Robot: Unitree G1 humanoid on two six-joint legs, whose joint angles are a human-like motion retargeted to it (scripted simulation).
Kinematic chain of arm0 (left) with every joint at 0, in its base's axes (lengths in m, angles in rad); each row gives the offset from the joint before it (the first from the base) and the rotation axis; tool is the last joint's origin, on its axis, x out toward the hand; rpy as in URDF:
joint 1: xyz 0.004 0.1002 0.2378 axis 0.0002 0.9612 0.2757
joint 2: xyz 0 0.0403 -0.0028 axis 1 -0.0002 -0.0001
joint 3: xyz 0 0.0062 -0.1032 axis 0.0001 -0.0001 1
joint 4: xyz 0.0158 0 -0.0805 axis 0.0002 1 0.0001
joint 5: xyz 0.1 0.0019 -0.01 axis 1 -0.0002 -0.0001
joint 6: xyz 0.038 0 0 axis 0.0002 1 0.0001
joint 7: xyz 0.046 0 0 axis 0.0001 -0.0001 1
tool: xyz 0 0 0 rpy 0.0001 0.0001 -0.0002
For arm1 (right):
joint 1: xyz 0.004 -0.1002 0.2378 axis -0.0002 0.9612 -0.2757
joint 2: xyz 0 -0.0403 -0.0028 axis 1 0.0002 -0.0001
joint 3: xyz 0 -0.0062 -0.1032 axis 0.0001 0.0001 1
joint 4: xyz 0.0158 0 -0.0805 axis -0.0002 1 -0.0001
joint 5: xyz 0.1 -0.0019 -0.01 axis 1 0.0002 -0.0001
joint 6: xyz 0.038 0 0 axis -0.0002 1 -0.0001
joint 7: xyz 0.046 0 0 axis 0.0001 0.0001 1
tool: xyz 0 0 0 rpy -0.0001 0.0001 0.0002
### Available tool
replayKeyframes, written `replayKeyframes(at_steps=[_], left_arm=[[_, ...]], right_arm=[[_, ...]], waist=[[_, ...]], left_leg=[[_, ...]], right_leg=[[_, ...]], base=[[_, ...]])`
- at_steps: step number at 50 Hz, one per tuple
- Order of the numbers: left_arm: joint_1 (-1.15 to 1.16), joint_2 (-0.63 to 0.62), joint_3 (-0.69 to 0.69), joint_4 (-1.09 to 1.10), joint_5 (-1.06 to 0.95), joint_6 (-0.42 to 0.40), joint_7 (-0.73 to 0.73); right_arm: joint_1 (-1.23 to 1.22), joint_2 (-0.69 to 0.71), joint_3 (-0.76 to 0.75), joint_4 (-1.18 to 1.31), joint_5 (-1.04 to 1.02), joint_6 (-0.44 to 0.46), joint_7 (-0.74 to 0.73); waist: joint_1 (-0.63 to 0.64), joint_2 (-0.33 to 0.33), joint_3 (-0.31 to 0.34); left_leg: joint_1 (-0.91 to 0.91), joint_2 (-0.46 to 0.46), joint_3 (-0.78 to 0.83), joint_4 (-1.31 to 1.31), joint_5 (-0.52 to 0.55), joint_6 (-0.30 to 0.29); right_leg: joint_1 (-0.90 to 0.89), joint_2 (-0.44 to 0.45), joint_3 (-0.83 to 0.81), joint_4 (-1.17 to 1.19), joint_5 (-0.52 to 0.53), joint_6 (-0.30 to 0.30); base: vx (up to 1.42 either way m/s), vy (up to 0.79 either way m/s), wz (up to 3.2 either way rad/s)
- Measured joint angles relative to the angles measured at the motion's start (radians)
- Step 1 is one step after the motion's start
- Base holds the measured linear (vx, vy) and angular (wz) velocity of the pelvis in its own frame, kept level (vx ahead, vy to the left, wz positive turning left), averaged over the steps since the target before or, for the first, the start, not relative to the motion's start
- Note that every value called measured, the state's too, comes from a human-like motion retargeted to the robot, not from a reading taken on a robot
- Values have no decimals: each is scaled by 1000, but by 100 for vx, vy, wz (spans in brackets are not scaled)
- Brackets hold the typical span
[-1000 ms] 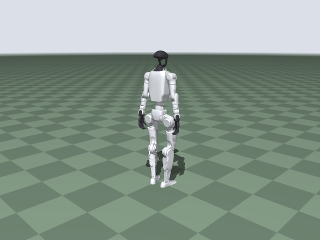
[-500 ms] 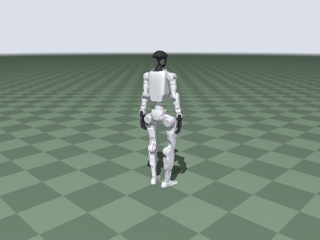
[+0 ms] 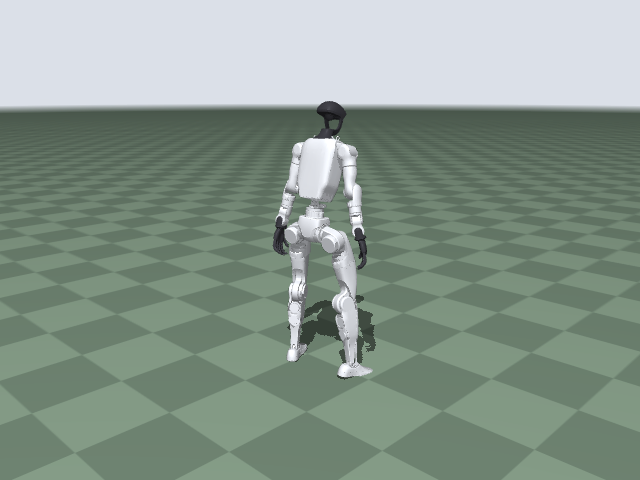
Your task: Upper body actions
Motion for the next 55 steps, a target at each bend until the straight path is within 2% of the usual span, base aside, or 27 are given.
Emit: replayKeyframes(at_steps=[2, 5, 7, 10, 15, 20, 25, 33, 37, 40, 42, 45, 48, 53, 55], left_arm=[[-40, 21, -24, -20, 17, 13, -2], [-63, 25, -94, -65, 84, 19, -20], [-94, 12, -107, -97, 115, 12, -26], [-149, -20, -113, -113, 81, -32, -15], [-182, -43, -151, -127, 68, -80, -38], [-178, -33, -209, -163, 149, -99, -34], [-148, -19, -204, -173, 198, -119, -29], [-80, -22, -130, -120, 155, -86, -53], [-18, -43, -52, -85, 92, -64, -45], [19, -62, -6, -43, 40, -60, -24], [40, -70, 10, -14, 25, -53, -14], [63, -76, 8, 21, 25, -38, -17], [82, -75, -10, 36, 54, -27, -38], [110, -82, -29, 32, 99, -19, -37], [116, -88, -29, 27, 102, -20, -32]], right_arm=[[-25, 5, -13, -29, 14, -10, 0], [-16, -6, -40, -71, 39, -23, 17], [-49, -14, -59, -91, 37, -15, 36], [-120, -23, -48, -128, 55, -4, 39], [-181, -31, -4, -165, 96, -26, 55], [-171, -21, -3, -180, 92, -22, 51], [-140, -26, -15, -134, 77, -26, 64], [-25, -32, -77, -45, 26, -14, 13], [26, -23, -84, 1, 56, -11, -2], [50, -15, -79, 13, 56, -21, 14], [64, -6, -68, 12, 51, -30, 10], [77, 9, -52, 9, 35, -45, 2], [79, 22, -34, 10, 20, -59, 3], [84, 38, -12, 13, 4, -68, 31], [84, 42, -6, 17, 2, -67, 46]], waist=[[-26, -21, 18], [19, -23, -3], [73, -25, 23], [86, -18, 90], [28, 22, 87], [39, 17, 103], [60, 5, 81], [56, 1, 2], [31, 13, -42], [10, 33, -80], [4, 46, -95], [6, 72, -114], [-8, 85, -128], [-32, 82, -152], [-42, 77, -163]], left_leg=[[-108, 24, -52, 130, -42, -37], [-216, 35, -55, 198, -51, -53], [-226, 40, -10, 166, -32, -53], [-251, 53, 19, 140, 3, -64], [-338, 75, -20, 133, 29, -65], [-335, 76, -28, 135, 34, -71], [-313, 67, -34, 146, 15, -71], [-278, 40, -106, 268, -96, -49], [-210, 17, -108, 277, -141, -13], [-165, 1, -86, 243, -148, 16], [-132, -8, -70, 208, -144, 33], [-94, -7, -48, 165, -136, 54], [-65, -17, -42, 128, -124, 69], [-18, -57, -43, 66, -101, 89], [-2, -75, -49, 45, -93, 95]], right_leg=[[-39, -30, -23, 20, -90, 19], [-139, -27, -33, 55, -163, -38], [-223, -17, 22, 104, -171, -54], [-279, 4, 57, 111, -166, -78], [-355, 33, 22, 139, -176, -95], [-350, 31, 27, 159, -196, -101], [-302, 15, 10, 142, -208, -86], [-130, -46, -78, 80, -211, -44], [-43, -62, -117, 30, -106, -60], [-26, -59, -142, 17, -11, -89], [-17, -55, -198, 30, 12, -117], [3, -33, -318, 68, -47, -150], [-9, 42, -245, 129, -144, -151], [-8, 185, -89, 167, -268, -78], [9, 223, -56, 143, -300, -79]], base=[[-40, -37, 88], [-23, -31, 13], [-33, -17, -79], [-43, -14, -44], [-23, -7, 21], [1, -1, 7], [20, 6, 19], [34, 25, 43], [42, 39, -9], [28, 44, -34], [20, 32, -40], [14, 26, -41], [10, 19, -13], [7, 13, 7], [5, 7, 21]])
